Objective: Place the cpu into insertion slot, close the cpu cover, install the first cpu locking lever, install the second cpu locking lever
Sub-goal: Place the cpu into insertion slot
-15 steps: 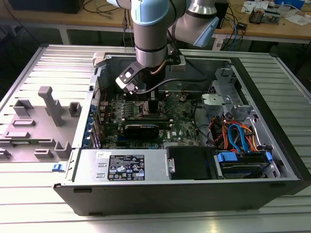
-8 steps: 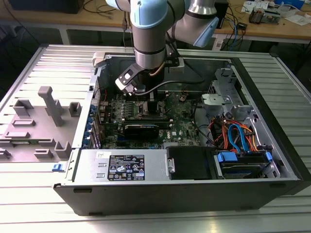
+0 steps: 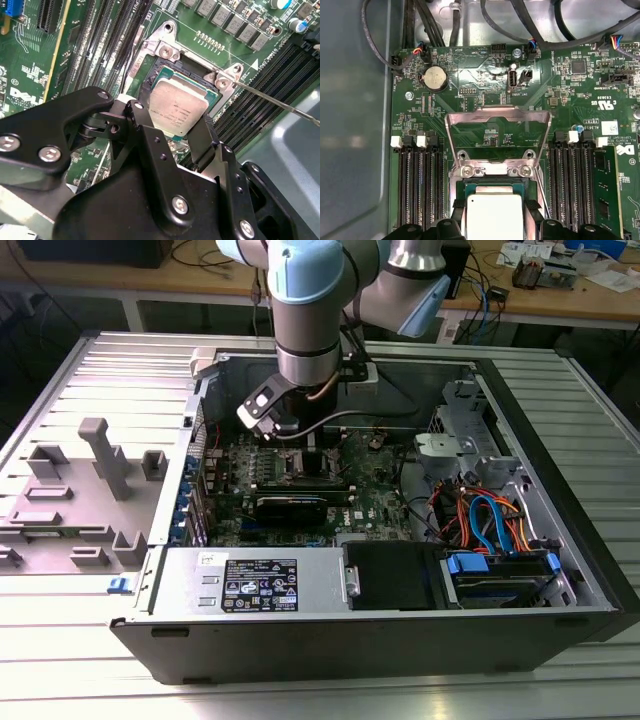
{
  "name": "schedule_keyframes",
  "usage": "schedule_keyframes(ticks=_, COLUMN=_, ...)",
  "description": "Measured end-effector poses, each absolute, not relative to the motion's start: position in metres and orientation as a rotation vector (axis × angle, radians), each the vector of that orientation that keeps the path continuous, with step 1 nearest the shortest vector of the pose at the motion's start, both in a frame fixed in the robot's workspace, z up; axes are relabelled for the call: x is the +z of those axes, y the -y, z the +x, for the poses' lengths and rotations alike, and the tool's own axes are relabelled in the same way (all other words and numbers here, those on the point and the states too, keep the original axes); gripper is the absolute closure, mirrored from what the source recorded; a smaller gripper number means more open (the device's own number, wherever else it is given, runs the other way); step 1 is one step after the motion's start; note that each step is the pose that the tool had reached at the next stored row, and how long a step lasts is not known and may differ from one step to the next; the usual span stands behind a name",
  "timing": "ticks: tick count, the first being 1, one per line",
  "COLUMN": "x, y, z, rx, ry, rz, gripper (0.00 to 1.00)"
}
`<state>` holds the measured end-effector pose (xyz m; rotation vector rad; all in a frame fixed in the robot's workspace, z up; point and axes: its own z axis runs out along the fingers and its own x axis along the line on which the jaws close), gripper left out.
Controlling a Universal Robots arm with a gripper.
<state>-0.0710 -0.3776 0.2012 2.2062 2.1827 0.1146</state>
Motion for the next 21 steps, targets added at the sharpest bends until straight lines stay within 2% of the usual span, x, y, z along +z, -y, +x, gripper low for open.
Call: schedule_keyframes(ticks=21, x=0.1994, y=0.38, z=-0.0711, rx=0.116, ry=-2.176, rz=2.213, gripper=0.46)
